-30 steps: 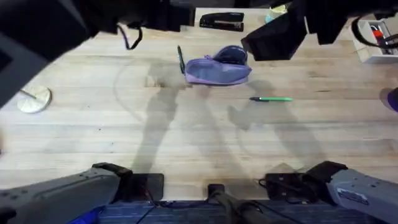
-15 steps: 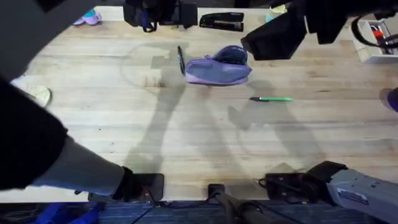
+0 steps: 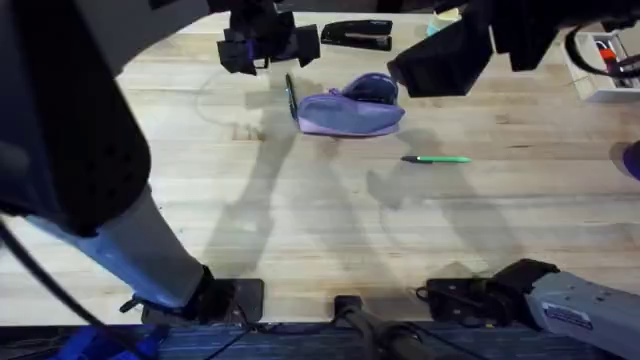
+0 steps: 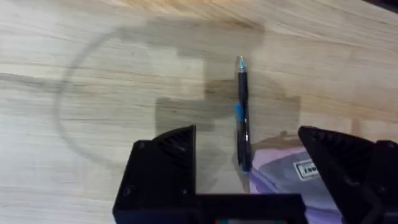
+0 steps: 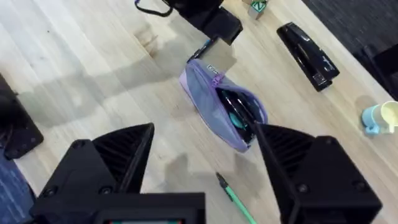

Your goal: Unzip the bag, pick up the pens from the table one at a time and place them inside, then zip the bag closed.

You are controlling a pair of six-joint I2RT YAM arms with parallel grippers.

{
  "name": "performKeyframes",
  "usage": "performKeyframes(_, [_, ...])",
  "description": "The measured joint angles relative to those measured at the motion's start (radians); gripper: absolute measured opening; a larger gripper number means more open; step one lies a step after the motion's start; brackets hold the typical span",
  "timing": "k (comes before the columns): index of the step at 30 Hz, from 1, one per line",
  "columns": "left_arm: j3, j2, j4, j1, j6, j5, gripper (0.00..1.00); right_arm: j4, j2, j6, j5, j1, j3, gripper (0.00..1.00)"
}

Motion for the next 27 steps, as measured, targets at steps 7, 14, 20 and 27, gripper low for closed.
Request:
performKeyframes(7, [0.001,0.076,0.002,-0.001,-0.022,0.000,0.995,-0.001,0.000,0.002,0.000,0.000,0.000,0.997])
performKeyframes(14, [0.001,0.139,0.066,-0.051,-0.029,-0.049,0.999,-0.002,0.000,0.002,0.000,0.000,0.000,0.997])
performKeyframes(20, [0.002,0.154,0.081,-0.051,-0.029,-0.055,0.999,-0.006,0.000,0.002,0.000,0.000,0.000,0.997])
performKeyframes(27, [0.016,0.193,0.075,-0.051,-0.036,-0.030,0.969,-0.006,0.000,0.002,0.000,0.000,0.000,0.997])
